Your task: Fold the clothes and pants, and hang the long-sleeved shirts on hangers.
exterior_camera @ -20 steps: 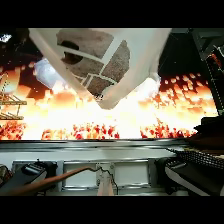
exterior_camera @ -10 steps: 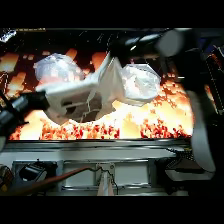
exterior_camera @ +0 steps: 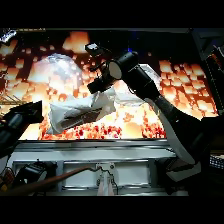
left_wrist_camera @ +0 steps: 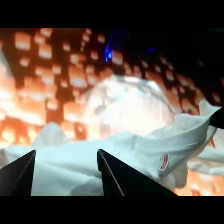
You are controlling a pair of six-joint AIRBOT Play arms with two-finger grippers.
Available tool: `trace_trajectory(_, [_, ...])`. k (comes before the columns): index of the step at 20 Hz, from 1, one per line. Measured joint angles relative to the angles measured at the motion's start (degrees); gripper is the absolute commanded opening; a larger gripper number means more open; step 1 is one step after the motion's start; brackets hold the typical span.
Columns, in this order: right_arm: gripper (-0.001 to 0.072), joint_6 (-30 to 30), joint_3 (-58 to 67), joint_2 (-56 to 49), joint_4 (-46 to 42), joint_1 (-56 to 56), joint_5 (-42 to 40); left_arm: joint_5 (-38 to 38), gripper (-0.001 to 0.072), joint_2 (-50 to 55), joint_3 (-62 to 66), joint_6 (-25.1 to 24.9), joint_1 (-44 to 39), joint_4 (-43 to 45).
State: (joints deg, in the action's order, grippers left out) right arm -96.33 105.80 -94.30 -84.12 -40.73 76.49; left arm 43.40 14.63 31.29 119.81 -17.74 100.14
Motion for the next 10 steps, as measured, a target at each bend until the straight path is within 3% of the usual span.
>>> trace_trajectory(3, [0.0024, 0.5, -0.1, -0.2, -0.4, -0.6, 1.8, -0.5, 0.05, 10.6, 0.8, -1.9, 0.0, -7.3])
trace_trajectory(8, [0.0024, 1.4, -0.1, -0.3, -1.0, -0.9, 5.1, -0.1, 0.0507, 31.9, 11.1, -16.3, 3.5, -23.9])
trace_trajectory(10, [0.0024, 1.5, -0.1, -0.3, -1.3, -0.9, 5.7, 2.3, 0.0604, 40.2, 17.7, -22.9, 6.9, -28.9])
